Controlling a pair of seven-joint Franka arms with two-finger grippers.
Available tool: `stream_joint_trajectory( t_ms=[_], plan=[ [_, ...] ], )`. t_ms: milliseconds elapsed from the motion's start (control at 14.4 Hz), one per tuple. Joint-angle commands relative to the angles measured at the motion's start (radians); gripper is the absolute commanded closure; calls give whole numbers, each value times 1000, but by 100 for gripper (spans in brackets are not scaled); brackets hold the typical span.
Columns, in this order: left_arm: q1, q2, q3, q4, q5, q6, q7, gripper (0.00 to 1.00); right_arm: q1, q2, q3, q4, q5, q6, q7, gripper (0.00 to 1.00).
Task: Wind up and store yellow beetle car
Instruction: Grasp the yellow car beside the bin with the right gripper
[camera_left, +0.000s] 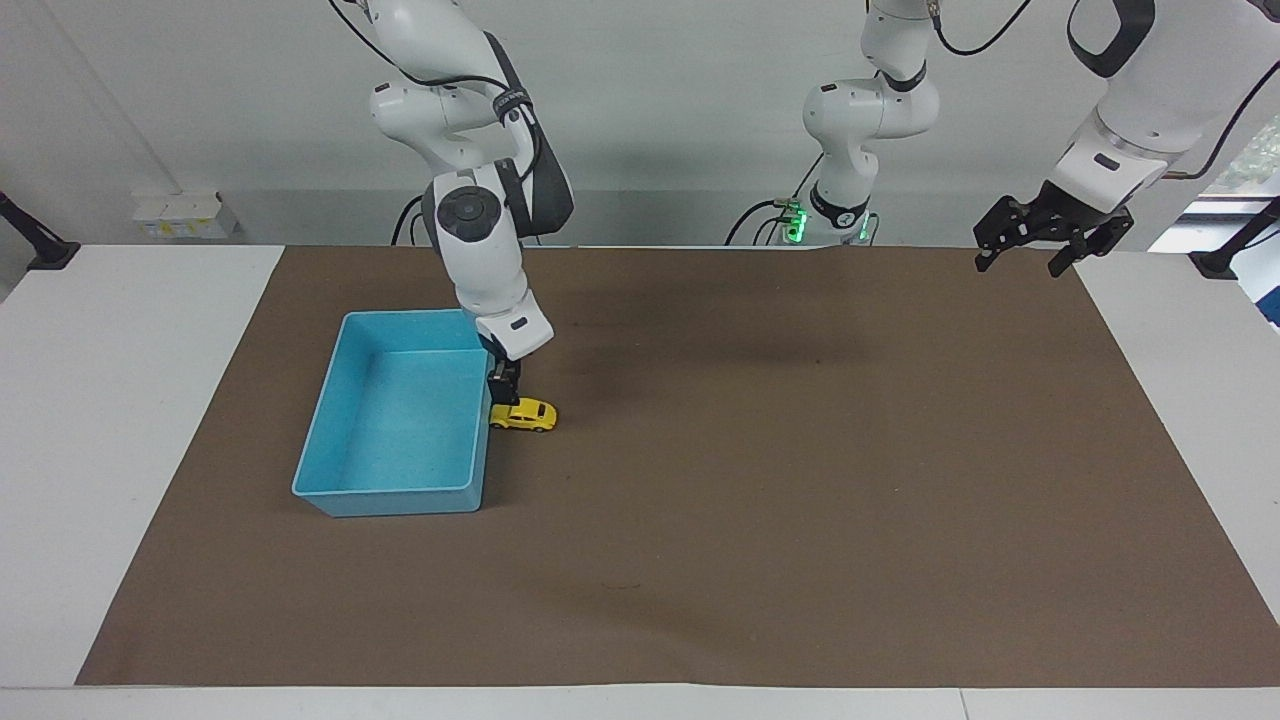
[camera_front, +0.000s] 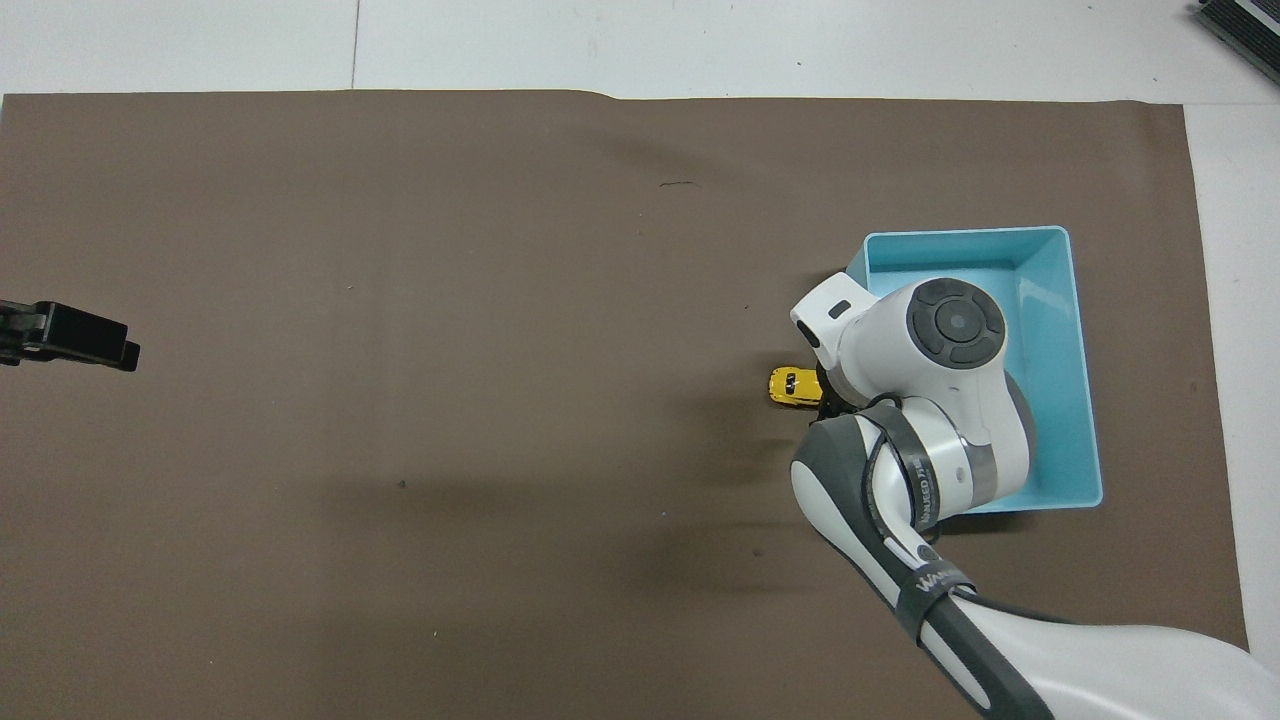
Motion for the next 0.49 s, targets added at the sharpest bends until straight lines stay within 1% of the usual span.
stream_joint_trajectory(
  t_ms=[0,139,209,278,348,418],
  plan=[
    [16,-5,-7,10,-15,-20,-1,0,-17,13,3,-4,-2,23,-48,11],
    [16,-5,-9,10,-15,-20,-1,0,-14,11,3,-4,-2,21,-48,23],
    [16,-5,-9,10,-15,-20,-1,0,-14,13,3,-7,-2,21,-48,25],
    [16,-5,-9,10,-15,-20,-1,0,-14,17,3,-13,-2,24,-49,31],
    [16,-5,-7,10,-15,-20,-3,0,-14,20,3,-14,-2,26,-49,45],
    [16,-5,-7,10,-15,-20,-1,0,-14,20,3,-14,-2,24,-48,53]
  ],
)
